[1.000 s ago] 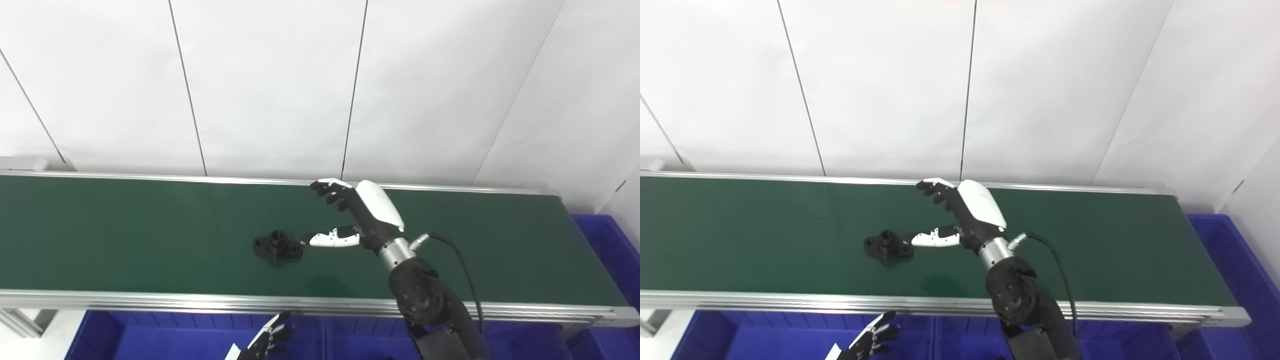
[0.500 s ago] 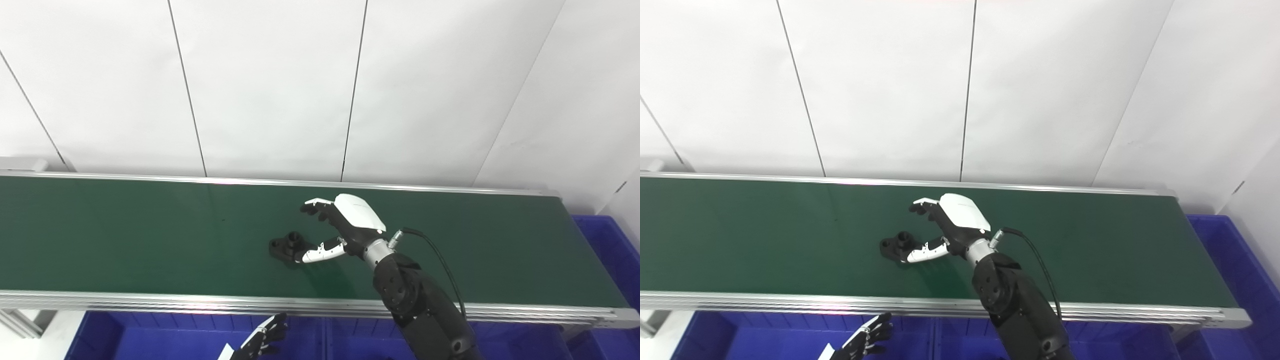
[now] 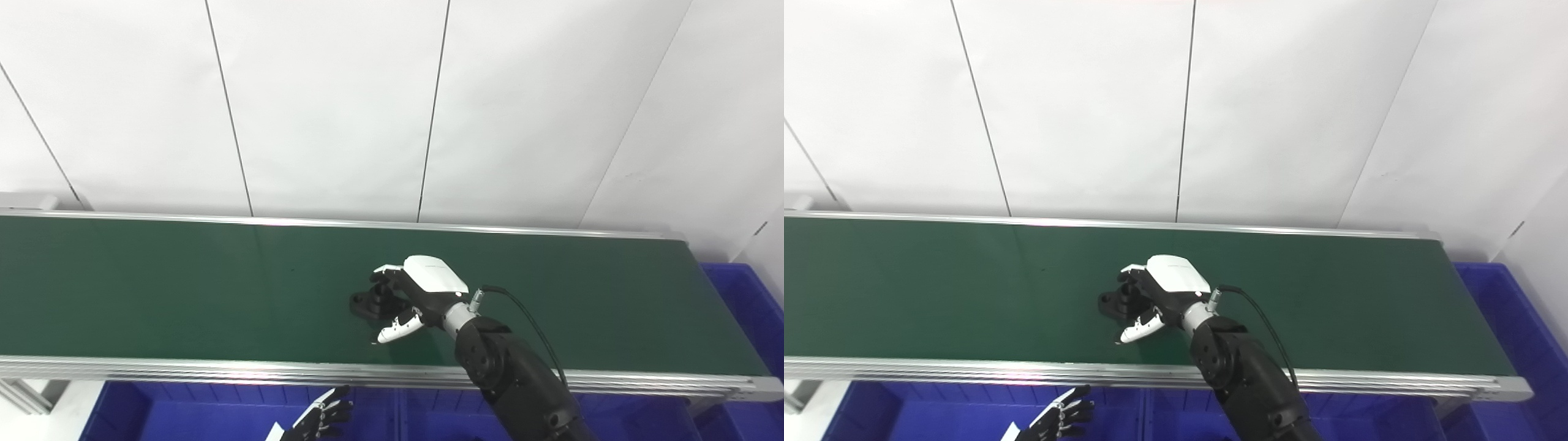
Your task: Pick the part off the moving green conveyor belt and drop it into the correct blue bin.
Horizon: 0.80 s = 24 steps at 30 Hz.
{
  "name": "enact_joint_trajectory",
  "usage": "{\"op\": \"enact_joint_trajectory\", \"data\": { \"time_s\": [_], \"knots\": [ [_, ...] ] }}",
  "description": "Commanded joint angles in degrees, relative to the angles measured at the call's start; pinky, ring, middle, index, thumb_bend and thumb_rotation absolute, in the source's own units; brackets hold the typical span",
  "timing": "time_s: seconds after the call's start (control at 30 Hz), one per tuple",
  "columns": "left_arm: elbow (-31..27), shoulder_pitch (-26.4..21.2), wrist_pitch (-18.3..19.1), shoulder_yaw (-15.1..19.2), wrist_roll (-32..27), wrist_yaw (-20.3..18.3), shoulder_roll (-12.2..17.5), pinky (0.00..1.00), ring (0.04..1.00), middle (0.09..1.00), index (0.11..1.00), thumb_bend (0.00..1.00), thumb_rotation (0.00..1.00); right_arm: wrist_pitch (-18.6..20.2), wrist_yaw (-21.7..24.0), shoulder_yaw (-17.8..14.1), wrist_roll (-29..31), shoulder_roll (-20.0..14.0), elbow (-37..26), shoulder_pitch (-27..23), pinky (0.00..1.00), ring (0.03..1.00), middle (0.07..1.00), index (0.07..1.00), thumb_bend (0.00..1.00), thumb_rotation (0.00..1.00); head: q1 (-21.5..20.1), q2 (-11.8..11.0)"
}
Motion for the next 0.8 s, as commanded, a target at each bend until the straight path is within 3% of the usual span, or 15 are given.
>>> {"op": "enact_joint_trajectory", "data": {
  "time_s": [0.0,0.1,0.43,0.53,0.57,0.63,0.77],
  "knots": [
    [-1.6,-0.1,-2.1,0.1,-0.2,-0.3,0.1,0.72,0.810,0.843,0.884,0.72,0.48,-0.6,-1.8,0.3,-1.1,-0.2,-0.5,-2.7,0.71,0.757,0.783,0.788,0.75,0.26,0.0,0.0],
    [-1.7,-0.1,-2.1,0.0,0.7,0.3,0.1,0.77,0.851,0.880,0.878,0.73,0.49,-1.6,-2.7,0.8,-1.5,-0.8,0.5,-2.4,0.71,0.741,0.773,0.776,0.73,0.25,0.0,0.0],
    [-2.0,0.1,-2.1,0.5,0.4,-0.4,-0.3,0.77,0.852,0.881,0.879,0.74,0.51,-3.4,-5.2,4.2,-3.6,-3.2,1.4,-1.8,0.66,0.682,0.713,0.732,0.61,0.11,-0.4,0.5],
    [-2.1,0.1,-2.1,0.5,-0.1,-0.9,-0.3,0.78,0.857,0.885,0.882,0.73,0.50,-3.8,-5.9,5.1,-4.7,-4.1,0.6,-1.9,0.53,0.563,0.537,0.695,0.56,0.02,-0.6,0.6],
    [-2.0,0.1,-2.1,0.5,-0.2,-0.9,-0.4,0.78,0.862,0.888,0.880,0.73,0.50,-4.1,-6.0,5.2,-4.8,-4.4,0.5,-2.0,0.46,0.520,0.493,0.624,0.54,0.01,-0.6,0.6],
    [-2.0,0.0,-2.1,0.6,-0.3,-0.9,-0.5,0.79,0.868,0.892,0.877,0.73,0.49,-4.3,-5.9,5.5,-4.9,-4.6,0.4,-2.3,0.39,0.465,0.456,0.563,0.52,0.00,-0.6,0.6],
    [-1.9,-0.1,-2.1,0.7,0.3,-0.7,-0.5,0.79,0.864,0.892,0.876,0.73,0.50,-5.3,-6.7,5.9,-5.3,-5.2,0.3,-2.6,0.35,0.431,0.442,0.545,0.52,0.00,-0.6,0.6]
  ]
}}
